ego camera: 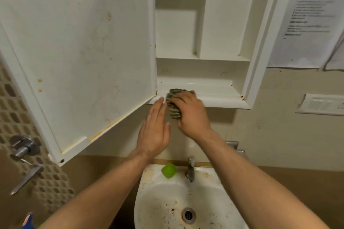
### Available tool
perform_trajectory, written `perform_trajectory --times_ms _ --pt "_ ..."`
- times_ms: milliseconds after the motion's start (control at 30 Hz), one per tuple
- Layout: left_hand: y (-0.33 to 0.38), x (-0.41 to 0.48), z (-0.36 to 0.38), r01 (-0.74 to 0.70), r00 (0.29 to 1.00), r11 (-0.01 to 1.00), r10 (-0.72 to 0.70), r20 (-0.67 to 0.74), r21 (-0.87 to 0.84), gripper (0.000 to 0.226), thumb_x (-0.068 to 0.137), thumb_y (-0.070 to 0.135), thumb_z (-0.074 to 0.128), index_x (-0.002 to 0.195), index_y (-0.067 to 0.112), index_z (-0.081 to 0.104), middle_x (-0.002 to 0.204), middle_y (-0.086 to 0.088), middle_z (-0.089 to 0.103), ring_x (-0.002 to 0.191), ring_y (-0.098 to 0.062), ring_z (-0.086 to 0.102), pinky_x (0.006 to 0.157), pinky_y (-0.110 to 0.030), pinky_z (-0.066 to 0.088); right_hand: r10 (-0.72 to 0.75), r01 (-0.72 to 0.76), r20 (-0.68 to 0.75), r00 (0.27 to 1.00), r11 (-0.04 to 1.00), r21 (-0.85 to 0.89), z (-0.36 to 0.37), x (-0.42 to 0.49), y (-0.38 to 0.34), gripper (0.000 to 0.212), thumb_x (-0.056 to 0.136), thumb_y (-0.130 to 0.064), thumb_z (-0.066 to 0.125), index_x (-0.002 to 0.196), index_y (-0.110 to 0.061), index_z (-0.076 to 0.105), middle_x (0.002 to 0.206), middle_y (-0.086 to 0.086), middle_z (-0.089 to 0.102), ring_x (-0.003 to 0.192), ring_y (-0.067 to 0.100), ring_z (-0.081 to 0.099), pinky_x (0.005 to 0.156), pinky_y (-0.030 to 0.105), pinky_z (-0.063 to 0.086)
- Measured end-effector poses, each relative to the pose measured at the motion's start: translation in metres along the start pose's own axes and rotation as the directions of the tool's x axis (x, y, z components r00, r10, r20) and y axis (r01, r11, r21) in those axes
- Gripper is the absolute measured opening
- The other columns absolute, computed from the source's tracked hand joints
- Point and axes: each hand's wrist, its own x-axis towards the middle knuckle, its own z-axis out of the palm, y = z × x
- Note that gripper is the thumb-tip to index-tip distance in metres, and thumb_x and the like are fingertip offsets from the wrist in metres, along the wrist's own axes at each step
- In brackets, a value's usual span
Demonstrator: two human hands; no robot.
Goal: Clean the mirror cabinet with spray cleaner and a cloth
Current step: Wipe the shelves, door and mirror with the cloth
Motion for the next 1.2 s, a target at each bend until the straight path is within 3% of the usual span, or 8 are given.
perform_trajectory --times_ms 100,400,533,667,767,967,1100,1200 --pt "0.006 0.021 -0.006 -0.039 0.999 0.999 0.039 0.008 -0.02 0.071 0.095 0.024 0.051 0.16 0.015 0.026 0.171 -0.001 0.017 0.159 -0.014 0.013 0.127 -0.028 0.016 -0.07 0.068 0.023 0.997 0.994 0.091 0.003 0.005 0.004 0.06 0.079 -0.013 0.071 0.138 -0.022 0.061 0.141 -0.001 0.061 0.134 0.023 0.051 0.105 0.044 0.045" --pt "0.037 0.048 0.019 -0.177 0.98 0.957 0.15 0.127 0.23 0.062 0.1 0.028 0.052 0.156 0.008 0.036 0.171 -0.012 0.015 0.159 -0.027 0.015 0.13 -0.036 0.005 0.033 -0.046 -0.06 0.998 0.97 -0.238 -0.063 -0.059 0.139 0.053 0.075 0.004 0.08 0.124 -0.012 0.068 0.135 0.013 0.067 0.129 0.036 0.06 0.108 0.051 0.048" --pt "0.038 0.046 0.021 -0.197 0.974 0.944 0.158 0.161 0.264 0.065 0.1 0.028 0.051 0.158 0.007 0.032 0.172 -0.013 0.014 0.159 -0.027 0.014 0.129 -0.037 0.005 0.035 -0.042 -0.027 0.999 0.942 -0.333 -0.081 -0.066 0.15 0.052 0.067 0.017 0.071 0.113 -0.007 0.07 0.126 0.015 0.071 0.12 0.039 0.065 0.091 0.051 0.057" --pt "0.033 0.043 0.012 -0.212 0.967 0.943 0.164 0.196 0.257 0.069 0.099 0.027 0.05 0.161 0.007 0.025 0.172 -0.01 0.012 0.159 -0.023 0.012 0.13 -0.036 0.006 0.429 -0.438 -0.268 0.863 0.899 0.027 -0.038 -0.046 0.087 0.042 0.065 0.011 0.071 0.1 -0.012 0.067 0.106 0.007 0.069 0.101 0.028 0.063 0.08 0.034 0.049" --pt "0.038 0.045 0.008 -0.214 0.96 0.946 0.158 0.233 0.242 0.071 0.099 0.026 0.049 0.162 0.006 0.023 0.172 -0.01 0.012 0.159 -0.024 0.012 0.13 -0.037 0.006 0.276 -0.259 -0.102 0.956 0.953 0.158 -0.039 -0.038 0.072 0.047 0.06 -0.001 0.082 0.096 -0.025 0.066 0.1 -0.007 0.069 0.094 0.017 0.062 0.073 0.028 0.045" --pt "0.033 0.047 0.002 -0.274 0.941 0.92 0.196 0.277 0.28 0.074 0.098 0.024 0.048 0.164 0.009 0.017 0.173 -0.009 0.007 0.16 -0.023 0.011 0.128 -0.033 0.0 0.193 -0.216 -0.1 0.976 0.917 -0.335 -0.08 -0.067 0.126 0.046 0.068 0.01 0.072 0.102 -0.021 0.066 0.119 0.003 0.07 0.113 0.031 0.065 0.074 0.041 0.059" --pt "0.032 0.045 0.003 -0.271 0.943 0.918 0.192 0.272 0.291 0.079 0.095 0.021 0.05 0.164 0.008 0.014 0.173 -0.009 0.004 0.16 -0.023 0.008 0.127 -0.033 -0.002 0.417 -0.398 -0.295 0.86 0.909 0.125 -0.036 -0.057 0.081 0.04 0.068 0.011 0.067 0.1 -0.014 0.069 0.116 0.005 0.069 0.117 0.026 0.057 0.094 0.029 0.045" --pt "0.03 0.044 0.002 -0.264 0.941 0.928 0.187 0.283 0.265 0.083 0.09 0.015 0.054 0.164 0.009 0.016 0.173 -0.009 0.006 0.16 -0.023 0.009 0.129 -0.034 0.002 0.255 -0.192 -0.165 0.953 0.926 0.324 -0.026 -0.047 0.047 0.052 0.062 0.011 0.071 0.102 -0.021 0.074 0.107 -0.012 0.068 0.105 0.006 0.058 0.093 0.018 0.044"
